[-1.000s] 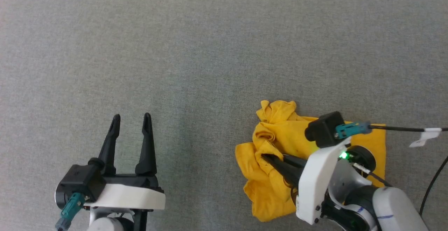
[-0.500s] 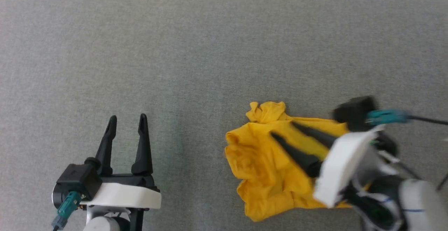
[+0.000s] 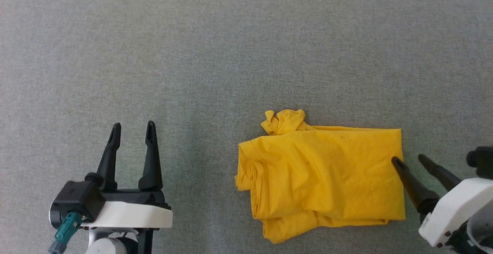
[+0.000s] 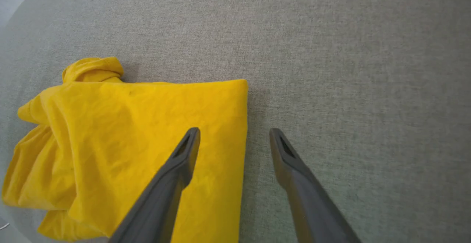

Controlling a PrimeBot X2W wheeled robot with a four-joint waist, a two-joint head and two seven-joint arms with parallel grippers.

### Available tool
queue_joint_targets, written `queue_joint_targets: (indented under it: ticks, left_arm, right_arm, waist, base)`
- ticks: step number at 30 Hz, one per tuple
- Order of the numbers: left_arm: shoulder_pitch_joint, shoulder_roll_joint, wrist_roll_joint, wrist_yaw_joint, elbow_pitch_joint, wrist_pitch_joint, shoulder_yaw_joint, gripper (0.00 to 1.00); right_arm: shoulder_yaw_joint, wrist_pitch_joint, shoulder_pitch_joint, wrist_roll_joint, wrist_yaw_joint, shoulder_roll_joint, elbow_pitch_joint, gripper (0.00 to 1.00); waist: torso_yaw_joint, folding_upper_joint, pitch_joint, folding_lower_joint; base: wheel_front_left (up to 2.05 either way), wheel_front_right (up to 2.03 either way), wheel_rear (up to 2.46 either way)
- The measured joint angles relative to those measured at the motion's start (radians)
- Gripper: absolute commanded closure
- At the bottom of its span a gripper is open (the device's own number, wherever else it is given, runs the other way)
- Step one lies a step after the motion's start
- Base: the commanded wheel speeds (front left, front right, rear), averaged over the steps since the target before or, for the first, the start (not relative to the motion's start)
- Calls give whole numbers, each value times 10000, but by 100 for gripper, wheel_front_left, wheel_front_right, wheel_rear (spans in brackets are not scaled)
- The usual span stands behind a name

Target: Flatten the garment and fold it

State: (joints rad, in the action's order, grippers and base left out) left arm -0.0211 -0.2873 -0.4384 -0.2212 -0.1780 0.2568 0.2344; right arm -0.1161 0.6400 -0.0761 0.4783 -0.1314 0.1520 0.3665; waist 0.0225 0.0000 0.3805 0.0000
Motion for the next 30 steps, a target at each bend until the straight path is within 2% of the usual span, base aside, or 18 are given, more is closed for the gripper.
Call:
queue_joint_targets:
  ticks: [8,9,11,21,30]
  left_arm:
    - [-7,-29,12,2,2,-13,63,0]
    - [-7,-52,44,2,2,-19,71,0]
    - [-10,-84,81,2,-2,-59,104,0]
    - [-139,-290,268,-8,-295,-261,221,0]
    - [-311,-648,449,-104,-685,-685,190,0]
  right_arm:
    - [305,-263,32,-19,-4,-88,-1501,0]
    - [320,-265,100,-2,-4,-92,-1634,52]
    - [351,-355,251,104,-4,-105,-1847,100]
    - [849,-836,1521,123,-4,134,-2249,100]
    - [518,-688,3623,-144,-4,1411,-2880,100]
  waist:
    - [208,0,36,-1]
    - [242,0,30,-1]
    - [304,0,18,-1]
    - [110,1,52,1]
    - [-604,1,171,1]
  base:
    - [0,0,0]
    - [0,0,0]
    - [0,0,0]
    - [0,0,0]
    - [0,0,0]
